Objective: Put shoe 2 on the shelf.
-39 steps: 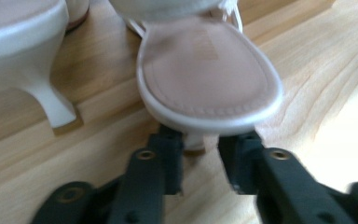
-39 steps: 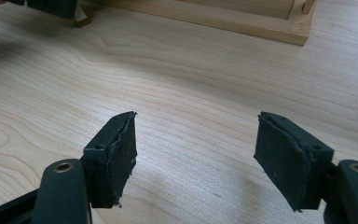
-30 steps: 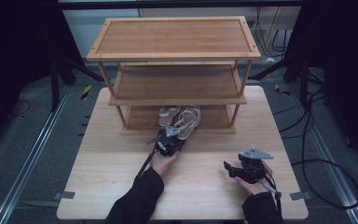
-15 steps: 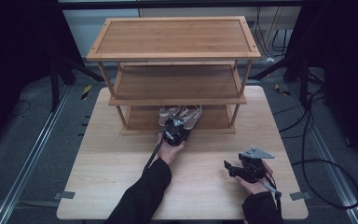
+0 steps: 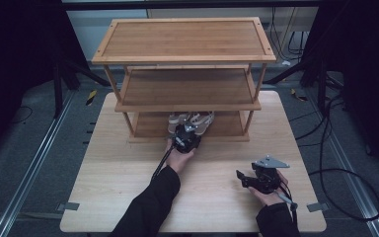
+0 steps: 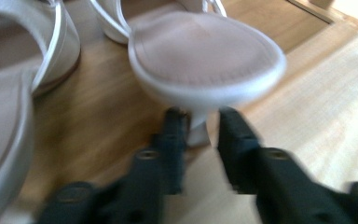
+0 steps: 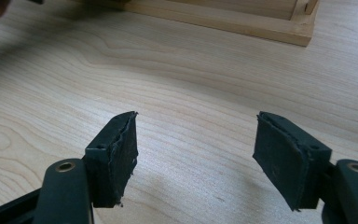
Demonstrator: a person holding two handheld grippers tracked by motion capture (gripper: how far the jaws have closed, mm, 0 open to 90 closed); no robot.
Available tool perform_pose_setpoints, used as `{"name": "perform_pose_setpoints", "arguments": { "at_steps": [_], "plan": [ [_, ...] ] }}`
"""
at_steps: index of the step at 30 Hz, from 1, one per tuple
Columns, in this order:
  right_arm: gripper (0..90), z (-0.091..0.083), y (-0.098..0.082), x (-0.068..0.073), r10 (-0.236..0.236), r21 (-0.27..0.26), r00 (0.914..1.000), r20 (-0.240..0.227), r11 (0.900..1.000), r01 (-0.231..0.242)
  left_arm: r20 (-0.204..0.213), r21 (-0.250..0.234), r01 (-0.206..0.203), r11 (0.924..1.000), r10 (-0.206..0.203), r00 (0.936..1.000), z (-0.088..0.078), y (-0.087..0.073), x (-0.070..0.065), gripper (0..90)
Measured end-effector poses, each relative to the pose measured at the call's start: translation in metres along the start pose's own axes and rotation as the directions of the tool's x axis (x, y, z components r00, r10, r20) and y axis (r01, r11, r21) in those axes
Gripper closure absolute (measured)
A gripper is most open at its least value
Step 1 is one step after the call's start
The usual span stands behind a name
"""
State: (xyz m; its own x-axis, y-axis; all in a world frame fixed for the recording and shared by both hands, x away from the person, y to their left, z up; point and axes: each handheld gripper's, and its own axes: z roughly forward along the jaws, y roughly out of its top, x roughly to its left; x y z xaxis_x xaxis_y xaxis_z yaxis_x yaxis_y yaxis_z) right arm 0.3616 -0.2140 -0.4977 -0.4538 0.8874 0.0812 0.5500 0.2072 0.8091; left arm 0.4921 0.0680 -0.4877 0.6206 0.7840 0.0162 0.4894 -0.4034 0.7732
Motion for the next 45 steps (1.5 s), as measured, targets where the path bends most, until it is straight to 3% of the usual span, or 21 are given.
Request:
{"name": "perform_pose_setpoints", "arguments": {
  "at_steps": [3,11,17,25,32,35,38,43,45],
  "plan": [
    [29.9,0.0,0.0,0.0,0.0,0.0,1.0,0.002,1.0,0.0,0.002,-0.002,-0.01,0.9999,0.01,0.9999,-0.015,-0.007,0.003,58.4],
    [29.0,0.0,-0.001,0.002,0.002,0.004,1.0,0.002,1.0,-0.002,0.024,-0.023,0.061,0.9979,-0.06,0.9979,-0.076,-0.034,0.025,46.6],
    [28.2,-0.003,-0.003,-0.001,0.008,-0.001,0.9999,0.015,1.0,-0.008,-0.01,-0.009,0.067,0.9977,-0.068,0.9977,-0.117,-0.055,0.042,40.9],
    [27.0,-0.003,-0.002,-0.002,0.015,-0.001,0.9996,0.025,1.0,-0.015,-0.065,0.003,0.106,0.9944,-0.105,0.9923,-0.148,-0.099,0.057,35.1],
    [26.3,-0.004,-0.001,0.0,0.003,-0.003,0.9994,0.035,1.0,-0.003,-0.082,-0.01,0.185,0.9828,-0.185,0.9794,-0.171,-0.125,0.072,31.7],
    [25.4,-0.004,-0.001,-0.001,0.011,-0.005,0.9992,0.039,1.0,-0.011,-0.103,-0.02,0.191,0.9813,-0.192,0.9759,-0.18,-0.131,0.081,29.2],
    [24.0,-0.005,-0.002,-0.005,0.009,-0.01,0.9984,0.056,1.0,-0.009,-0.121,-0.017,0.233,0.9724,-0.233,0.965,-0.188,-0.14,0.093,28.3],
    [20.9,-0.007,-0.002,-0.01,0.029,-0.007,0.9964,0.08,1.0,-0.028,-0.173,-0.014,0.26,0.9655,-0.258,0.9503,-0.197,-0.153,0.108,27.4],
    [20.4,-0.008,-0.002,-0.011,0.032,-0.011,0.9955,0.089,0.999,-0.031,-0.192,-0.018,0.284,0.9587,-0.282,0.94,-0.201,-0.158,0.116,26.9]
  ]
}}
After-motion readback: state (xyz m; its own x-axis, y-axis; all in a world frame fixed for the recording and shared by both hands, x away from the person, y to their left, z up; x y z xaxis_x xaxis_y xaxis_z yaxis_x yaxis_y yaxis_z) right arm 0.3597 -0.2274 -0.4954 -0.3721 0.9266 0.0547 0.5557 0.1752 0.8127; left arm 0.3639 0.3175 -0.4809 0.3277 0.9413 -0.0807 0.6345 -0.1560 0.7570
